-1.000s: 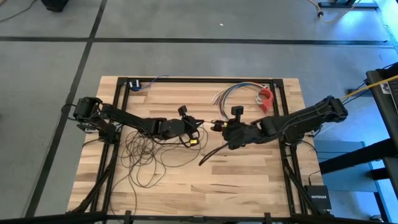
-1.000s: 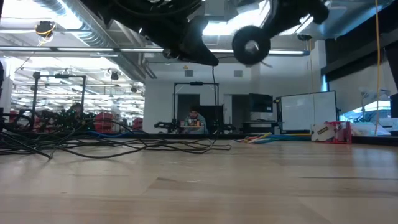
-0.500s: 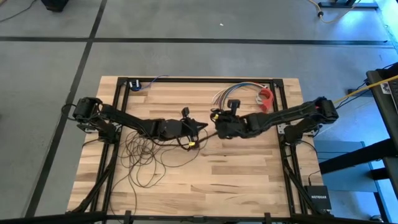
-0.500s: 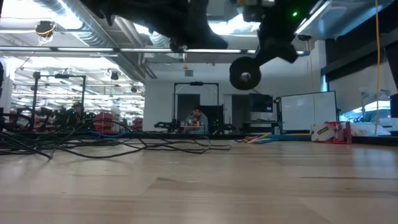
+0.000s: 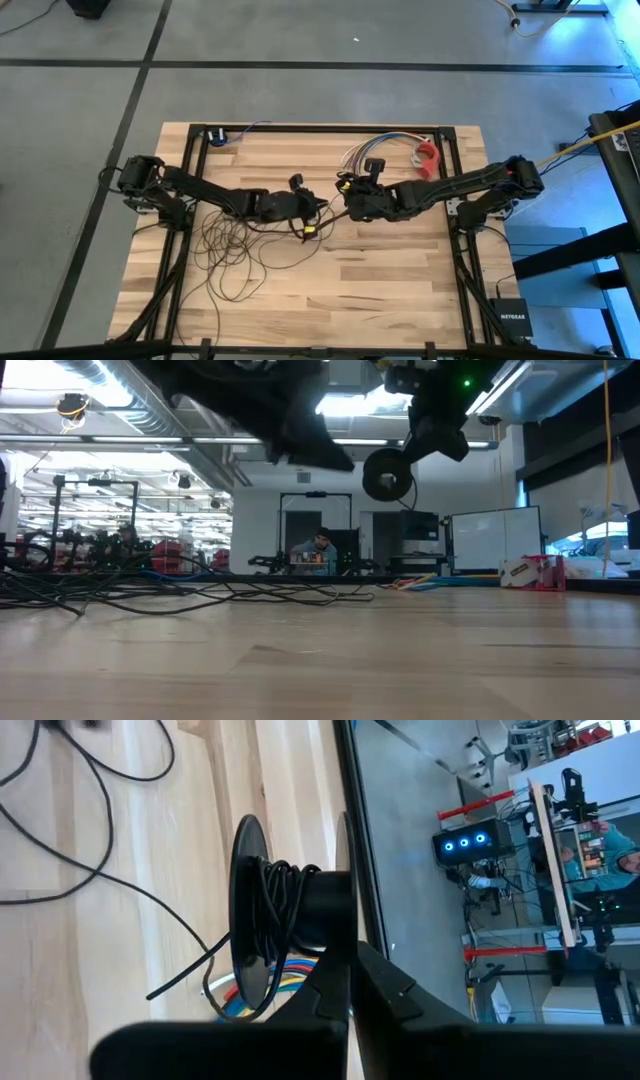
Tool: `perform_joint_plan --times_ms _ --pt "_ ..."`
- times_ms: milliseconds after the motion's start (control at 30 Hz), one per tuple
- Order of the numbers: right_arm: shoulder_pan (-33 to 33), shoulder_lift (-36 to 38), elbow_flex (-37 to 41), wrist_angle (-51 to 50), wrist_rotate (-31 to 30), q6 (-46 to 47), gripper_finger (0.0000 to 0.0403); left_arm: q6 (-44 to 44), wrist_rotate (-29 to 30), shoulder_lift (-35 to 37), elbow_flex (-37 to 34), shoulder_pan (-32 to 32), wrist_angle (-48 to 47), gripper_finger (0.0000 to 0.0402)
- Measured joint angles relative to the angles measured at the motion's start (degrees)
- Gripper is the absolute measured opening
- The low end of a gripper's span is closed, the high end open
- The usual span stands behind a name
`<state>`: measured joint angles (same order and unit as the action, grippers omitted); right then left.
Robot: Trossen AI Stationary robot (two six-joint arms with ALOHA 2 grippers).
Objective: Coiling cords
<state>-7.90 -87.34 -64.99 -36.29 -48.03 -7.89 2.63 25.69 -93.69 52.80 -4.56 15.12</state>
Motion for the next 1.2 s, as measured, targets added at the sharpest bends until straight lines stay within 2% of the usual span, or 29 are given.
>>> perform_joint_plan --times_ms 233,400,500,833,1067,1200 --pt "0.0 0.0 0.0 0.2 0.0 0.0 0.0003 1.0 0.0 -6.5 0.0 4.1 0.9 0.0123" --pt "0.0 0.0 0.0 0.4 1.1 0.1 0.0003 1.3 0.1 -13.0 0.0 7.4 9.9 0.0156" --pt "0.0 0.0 0.0 0.4 1.1 0.1 0.0003 -0.4 -2.0 -16.0 0.0 9.0 13.9 0.0158" --pt "0.1 0.0 0.0 0.5 1.1 0.1 0.0003 -3.6 -15.4 -22.1 0.0 13.9 23.7 0.0144" --pt "0.1 0.0 0.0 0.6 1.0 0.0 0.0003 -4.6 -17.5 -26.8 3.4 14.5 24.4 0.0143" --pt "0.0 0.0 0.0 0.6 1.0 -0.1 0.0003 -5.8 -16.4 -27.6 5.2 14.3 24.0 0.0143"
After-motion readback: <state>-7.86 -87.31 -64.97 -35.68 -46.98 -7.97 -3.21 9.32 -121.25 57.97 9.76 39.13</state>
